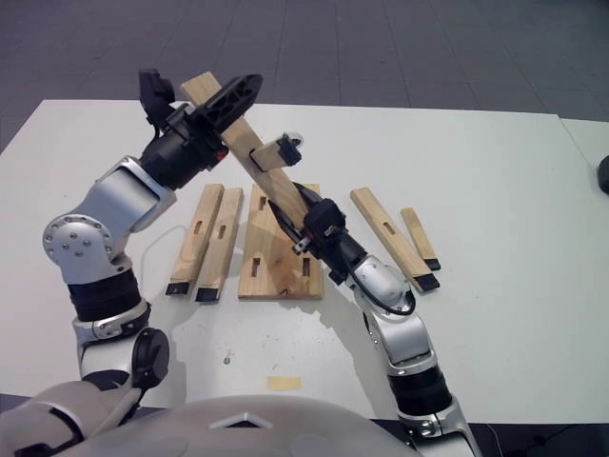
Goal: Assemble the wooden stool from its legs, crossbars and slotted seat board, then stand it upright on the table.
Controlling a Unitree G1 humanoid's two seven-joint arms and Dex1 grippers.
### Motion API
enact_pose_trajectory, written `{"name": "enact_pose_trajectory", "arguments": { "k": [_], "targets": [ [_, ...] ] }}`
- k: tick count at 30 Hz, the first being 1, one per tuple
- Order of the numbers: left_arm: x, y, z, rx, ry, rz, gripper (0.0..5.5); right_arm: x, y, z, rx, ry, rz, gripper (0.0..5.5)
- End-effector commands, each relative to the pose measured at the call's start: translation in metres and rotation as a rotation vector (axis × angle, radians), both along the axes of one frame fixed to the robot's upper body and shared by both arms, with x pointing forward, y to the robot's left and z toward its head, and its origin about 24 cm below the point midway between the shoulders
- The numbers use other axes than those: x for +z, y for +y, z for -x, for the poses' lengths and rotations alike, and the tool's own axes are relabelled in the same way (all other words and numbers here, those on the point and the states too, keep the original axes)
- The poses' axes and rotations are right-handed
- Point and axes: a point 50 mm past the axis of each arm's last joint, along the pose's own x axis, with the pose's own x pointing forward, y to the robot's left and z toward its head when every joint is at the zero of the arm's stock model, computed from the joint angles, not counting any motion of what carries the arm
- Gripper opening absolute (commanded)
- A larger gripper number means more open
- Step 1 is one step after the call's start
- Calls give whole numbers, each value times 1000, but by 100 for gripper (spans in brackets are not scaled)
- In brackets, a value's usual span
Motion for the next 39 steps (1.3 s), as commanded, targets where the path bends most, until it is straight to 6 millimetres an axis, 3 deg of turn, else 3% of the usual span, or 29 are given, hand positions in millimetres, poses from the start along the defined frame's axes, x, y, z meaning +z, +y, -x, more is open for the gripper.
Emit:
{"name": "enact_pose_trajectory", "arguments": {
  "k": [1, 13, 19, 23, 27, 31, 34, 36, 39],
  "targets": [
    [8, 3, 1, 16, -60, -19, 300, 5, -2, 0, -15, -23, 2, 203],
    [7, 12, 1, 86, -127, -85, 108, 0, -3, -4, -17, 24, -47, 203],
    [8, 10, -4, 81, -140, -82, 108, -4, -6, -6, -68, 37, -55, 203],
    [9, 11, -7, 91, -145, -82, 105, -9, -6, -6, -89, 58, -54, 285],
    [21, 27, -14, 184, -190, -86, 105, -15, -14, -8, -137, 99, -45, 356],
    [37, 55, -19, 324, -257, -123, 105, -33, -48, -7, -325, 201, 69, 419],
    [39, 69, -15, 371, -262, -120, 105, -50, -77, 4, -453, 311, 145, 470],
    [34, 74, -10, 368, -245, -130, 105, -63, -81, 18, -400, 397, 221, 502],
    [25, 73, 1, 287, -230, -144, 105, -73, -63, 35, -183, 477, 292, 540]
  ]
}}
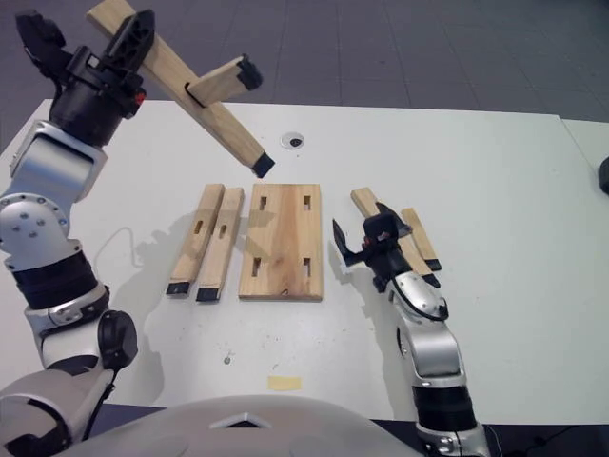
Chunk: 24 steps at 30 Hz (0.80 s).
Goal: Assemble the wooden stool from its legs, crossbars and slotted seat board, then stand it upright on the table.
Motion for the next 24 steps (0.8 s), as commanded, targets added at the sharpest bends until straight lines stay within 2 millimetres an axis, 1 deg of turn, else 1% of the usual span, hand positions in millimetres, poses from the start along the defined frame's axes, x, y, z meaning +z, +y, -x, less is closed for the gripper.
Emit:
{"name": "enact_pose_trajectory", "arguments": {
  "k": [1, 4, 7, 9, 11, 14, 18, 20, 24],
  "targets": [
    [-9, -1, 14, -96, 16, -33, 105, -10, 24, 17, 222, 119, -3, 540],
    [-11, 3, 12, -95, 30, -54, 104, -10, 44, 16, 319, 132, -29, 540],
    [-10, 2, 8, -119, 35, -69, 104, -3, 66, 4, 371, 74, -75, 540],
    [-12, 5, 7, -114, 42, -88, 104, 2, 75, -5, 376, 33, -99, 540],
    [-16, 12, 6, -99, 59, -108, 104, 3, 79, -9, 365, 9, -111, 540],
    [-20, 23, 10, -82, 78, -139, 104, 2, 75, -6, 307, -4, -125, 540],
    [-24, 48, 23, -41, 71, -159, 104, -2, 56, 5, 217, 20, -129, 540],
    [-26, 56, 27, -31, 72, -163, 104, -3, 49, 9, 195, 34, -127, 540],
    [-34, 67, 32, 17, 81, -144, 104, -1, 40, 4, 171, 29, -108, 540]
  ]
}}
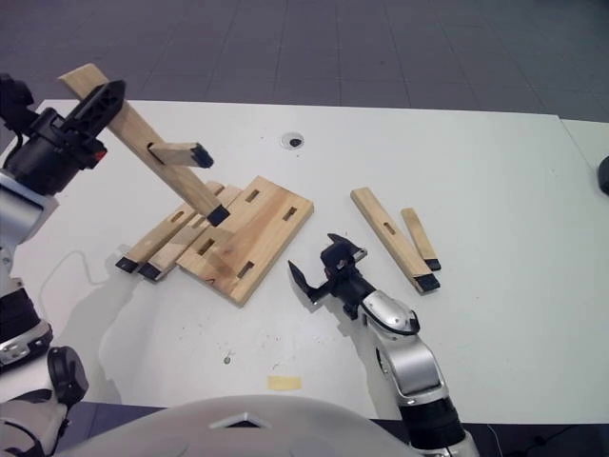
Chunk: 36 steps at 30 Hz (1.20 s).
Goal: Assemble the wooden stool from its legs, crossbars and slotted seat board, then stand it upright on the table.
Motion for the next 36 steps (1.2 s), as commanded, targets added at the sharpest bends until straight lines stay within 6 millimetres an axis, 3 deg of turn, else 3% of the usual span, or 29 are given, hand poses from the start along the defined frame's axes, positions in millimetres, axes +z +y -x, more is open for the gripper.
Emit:
{"name": "enact_pose_trajectory", "arguments": {
  "k": [1, 9, 22, 29, 36],
  "targets": [
    [-6, 12, 6, 54, 4, 8, 104, 5, -8, -6, -32, -15, 15, 540],
    [-28, 22, 22, 70, 68, 7, 104, 7, -18, -10, -89, -27, 24, 540],
    [-60, 16, 20, 121, 131, 0, 104, 11, -22, -14, -112, -38, 34, 540],
    [-63, 30, 28, 157, 151, -63, 104, 12, -23, -14, -122, -50, 41, 540],
    [-60, 27, 27, 135, 145, -93, 104, 11, -20, -15, -118, -58, 47, 540]
  ]
}}
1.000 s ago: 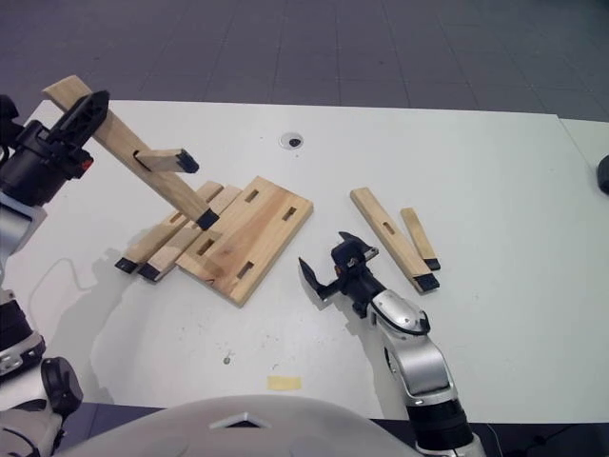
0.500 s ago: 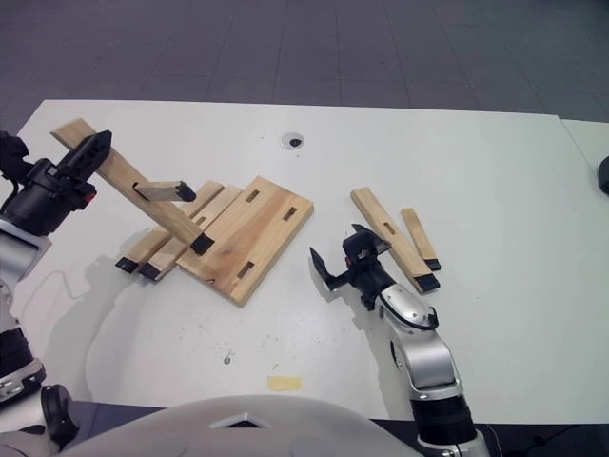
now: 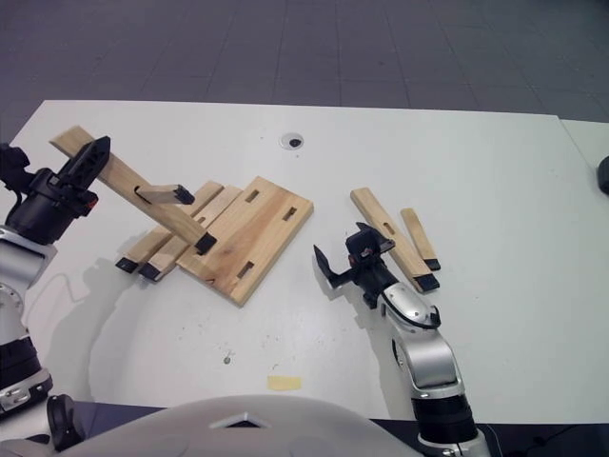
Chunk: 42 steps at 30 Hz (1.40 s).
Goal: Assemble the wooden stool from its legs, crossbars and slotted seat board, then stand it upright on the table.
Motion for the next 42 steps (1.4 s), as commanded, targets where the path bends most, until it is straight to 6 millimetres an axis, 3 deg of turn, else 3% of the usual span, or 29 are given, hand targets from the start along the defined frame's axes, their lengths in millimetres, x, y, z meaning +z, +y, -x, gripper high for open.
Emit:
{"name": "enact_pose_trajectory", "arguments": {
  "k": [1, 8, 14, 27, 33, 37, 42],
  "targets": [
    [-9, 4, 0, 35, 76, -63, 104, 2, 4, -3, 14, -15, 4, 540],
    [-4, 5, 1, 62, 56, -26, 104, 2, 7, -3, 27, -26, 12, 540],
    [2, 3, 5, 48, 20, 121, 104, -1, 5, -3, 29, -22, 19, 540],
    [-11, 13, 1, 82, 52, 13, 104, -2, 6, -1, 45, -21, 20, 540],
    [-4, 3, -6, 93, -33, 60, 104, -4, 13, 2, 68, -9, 9, 540],
    [-6, -7, -10, 54, -38, -11, 104, -3, 15, 1, 69, -13, 5, 540],
    [-28, -16, 1, -59, 45, -229, 104, -1, 13, -2, 56, -23, 6, 540]
  ]
}}
